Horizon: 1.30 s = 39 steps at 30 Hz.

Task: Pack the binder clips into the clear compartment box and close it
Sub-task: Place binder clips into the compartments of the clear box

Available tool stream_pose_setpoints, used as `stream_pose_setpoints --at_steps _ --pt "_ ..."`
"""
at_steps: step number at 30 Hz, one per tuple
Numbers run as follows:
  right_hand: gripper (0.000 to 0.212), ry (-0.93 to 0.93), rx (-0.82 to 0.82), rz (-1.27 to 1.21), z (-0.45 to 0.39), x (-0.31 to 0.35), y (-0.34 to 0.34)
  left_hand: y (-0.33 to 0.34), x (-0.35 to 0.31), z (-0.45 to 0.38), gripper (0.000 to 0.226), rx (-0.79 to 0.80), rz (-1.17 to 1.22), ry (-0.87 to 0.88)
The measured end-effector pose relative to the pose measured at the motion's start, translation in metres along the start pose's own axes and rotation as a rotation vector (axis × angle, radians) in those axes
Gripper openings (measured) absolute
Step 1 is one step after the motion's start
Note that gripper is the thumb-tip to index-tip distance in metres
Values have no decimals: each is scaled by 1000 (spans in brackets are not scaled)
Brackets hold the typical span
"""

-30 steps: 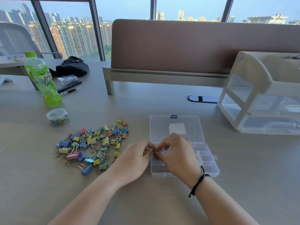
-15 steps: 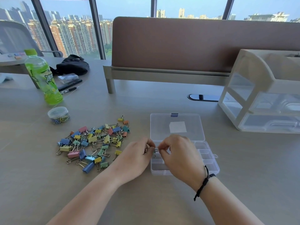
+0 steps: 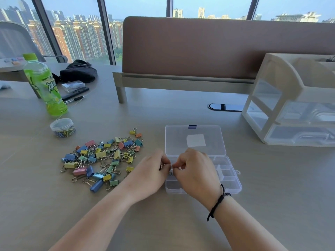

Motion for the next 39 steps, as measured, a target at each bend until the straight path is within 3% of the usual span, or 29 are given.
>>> stream_pose_setpoints --at_steps 22,39 --pt "29 -260 165 208 17 14 -1 4 5 -6 6 80 23 -57" --pt "32 -267 174 260 19 18 1 2 -1 -6 6 66 -7 -39"
Point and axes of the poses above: each hand's wrist, its own z-axis away from the middle knuckle, its own y-axis out of the palm, x = y × z, the point moved 8 cm from there along -z, towards the middle knuckle, and after that the axes turned 3 degrees about y, right-handed, at the moved point
